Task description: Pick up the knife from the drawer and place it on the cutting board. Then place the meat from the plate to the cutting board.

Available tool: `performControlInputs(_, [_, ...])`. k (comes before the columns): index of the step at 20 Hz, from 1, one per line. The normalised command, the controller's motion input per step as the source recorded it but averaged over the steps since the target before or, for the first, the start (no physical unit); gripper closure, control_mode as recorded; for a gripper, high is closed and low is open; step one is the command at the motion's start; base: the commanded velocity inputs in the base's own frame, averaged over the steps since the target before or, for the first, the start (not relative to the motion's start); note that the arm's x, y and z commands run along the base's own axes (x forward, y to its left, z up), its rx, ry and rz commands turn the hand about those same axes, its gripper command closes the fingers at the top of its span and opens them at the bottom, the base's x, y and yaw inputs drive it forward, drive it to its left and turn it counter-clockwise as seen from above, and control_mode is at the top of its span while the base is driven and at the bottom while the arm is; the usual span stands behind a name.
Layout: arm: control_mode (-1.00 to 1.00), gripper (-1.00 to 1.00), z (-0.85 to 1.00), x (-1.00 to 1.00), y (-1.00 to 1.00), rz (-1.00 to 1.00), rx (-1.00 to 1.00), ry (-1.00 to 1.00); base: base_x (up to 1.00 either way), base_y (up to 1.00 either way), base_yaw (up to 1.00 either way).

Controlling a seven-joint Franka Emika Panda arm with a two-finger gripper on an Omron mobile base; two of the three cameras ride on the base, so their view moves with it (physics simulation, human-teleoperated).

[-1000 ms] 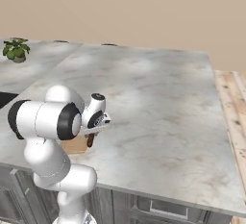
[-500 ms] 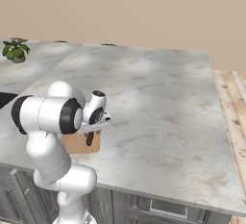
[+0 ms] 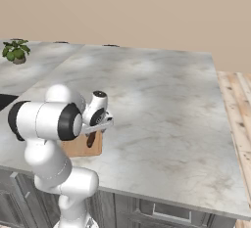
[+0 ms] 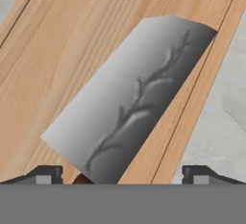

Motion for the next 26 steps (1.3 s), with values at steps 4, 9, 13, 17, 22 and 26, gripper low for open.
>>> performControlInputs(4, [-1.00,-1.00,0.33,-0.08,0.00,0.02,0.00,-0.10,0.00,0.00,0.00])
performControlInputs(9, [-1.00,-1.00,0.57,-0.06,0.00,0.01,0.00,0.00,0.00,0.00,0.00])
performControlInputs(13, [-1.00,-1.00,0.66,-0.18,0.00,0.00,0.00,0.00,0.00,0.00,0.00])
performControlInputs(17, [-1.00,-1.00,0.57,-0.39,0.00,0.00,0.00,0.01,0.00,0.00,0.00])
performControlInputs(22, [-1.00,-1.00,0.37,-0.53,0.00,-0.03,0.00,0.02,0.00,0.00,0.00])
performControlInputs(26, [-1.00,-1.00,0.22,-0.62,0.00,-0.17,0.00,-0.02,0.00,0.00,0.00])
